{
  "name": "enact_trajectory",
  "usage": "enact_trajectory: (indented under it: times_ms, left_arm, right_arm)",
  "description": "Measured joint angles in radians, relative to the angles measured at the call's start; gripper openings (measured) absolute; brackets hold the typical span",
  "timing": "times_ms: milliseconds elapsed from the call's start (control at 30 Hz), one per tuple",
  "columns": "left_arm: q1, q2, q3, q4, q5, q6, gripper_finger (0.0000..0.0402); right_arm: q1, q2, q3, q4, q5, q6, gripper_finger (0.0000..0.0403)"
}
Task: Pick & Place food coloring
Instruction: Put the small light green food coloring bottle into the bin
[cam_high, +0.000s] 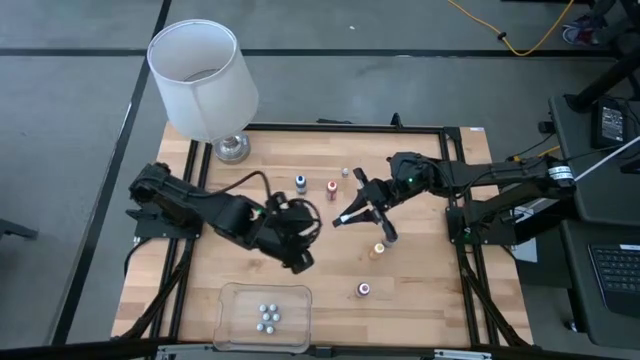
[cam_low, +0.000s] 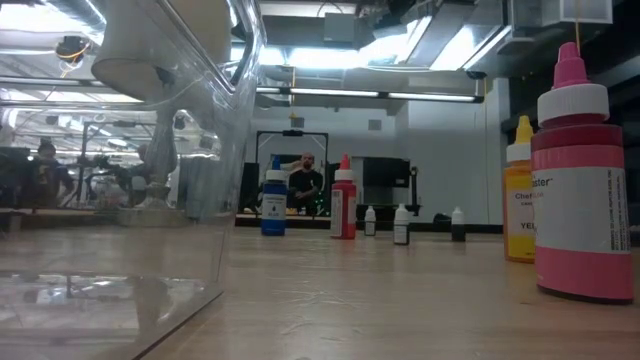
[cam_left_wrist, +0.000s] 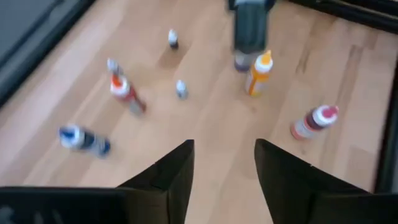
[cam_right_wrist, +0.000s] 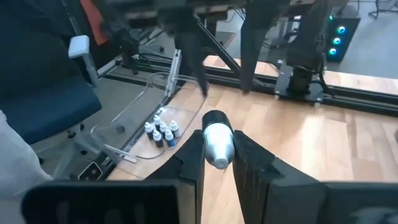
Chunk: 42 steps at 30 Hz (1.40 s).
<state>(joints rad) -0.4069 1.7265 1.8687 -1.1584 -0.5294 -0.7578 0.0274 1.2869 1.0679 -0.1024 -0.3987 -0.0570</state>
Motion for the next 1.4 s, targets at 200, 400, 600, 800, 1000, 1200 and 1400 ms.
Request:
enact_trajectory:
  times_ms: [200, 400, 600, 800, 1000, 1200, 1400]
  left_arm:
    - [-0.062, -0.057, 0.0, -0.127, -0.025, -0.219, 0.0167]
    - [-0.099, -0.076, 0.0, -0.207, -0.081, -0.432, 0.0155]
    - [-0.141, -0.076, 0.0, -0.21, -0.075, -0.486, 0.0141]
    - [-0.198, -0.094, 0.0, -0.393, -0.052, -0.536, 0.0129]
    - [-0.262, -0.179, -0.006, -0.414, -0.112, -0.526, 0.0114]
    - [-0.296, -0.233, -0.006, -0.413, -0.192, -0.47, 0.0099]
    - [-0.306, -0.239, -0.006, -0.413, -0.221, -0.393, 0.0091]
  right_arm:
    - [0.03, 0.0, 0.0, 0.0, -0.007, -0.006, 0.0076]
    - [0.086, 0.085, 0.17, -0.242, 0.038, -0.098, 0.0065]
    - [0.174, 0.322, 0.553, -0.611, 0.188, -0.206, 0.0075]
    - [0.254, 0.569, 0.835, -0.731, 0.248, -0.211, 0.0069]
    - [0.312, 0.797, 1.042, -0.737, 0.249, -0.231, 0.0075]
    - [0.343, 0.984, 1.198, -0.781, 0.251, -0.24, 0.0074]
    - [0.346, 1.074, 1.28, -0.831, 0.256, -0.267, 0.0073]
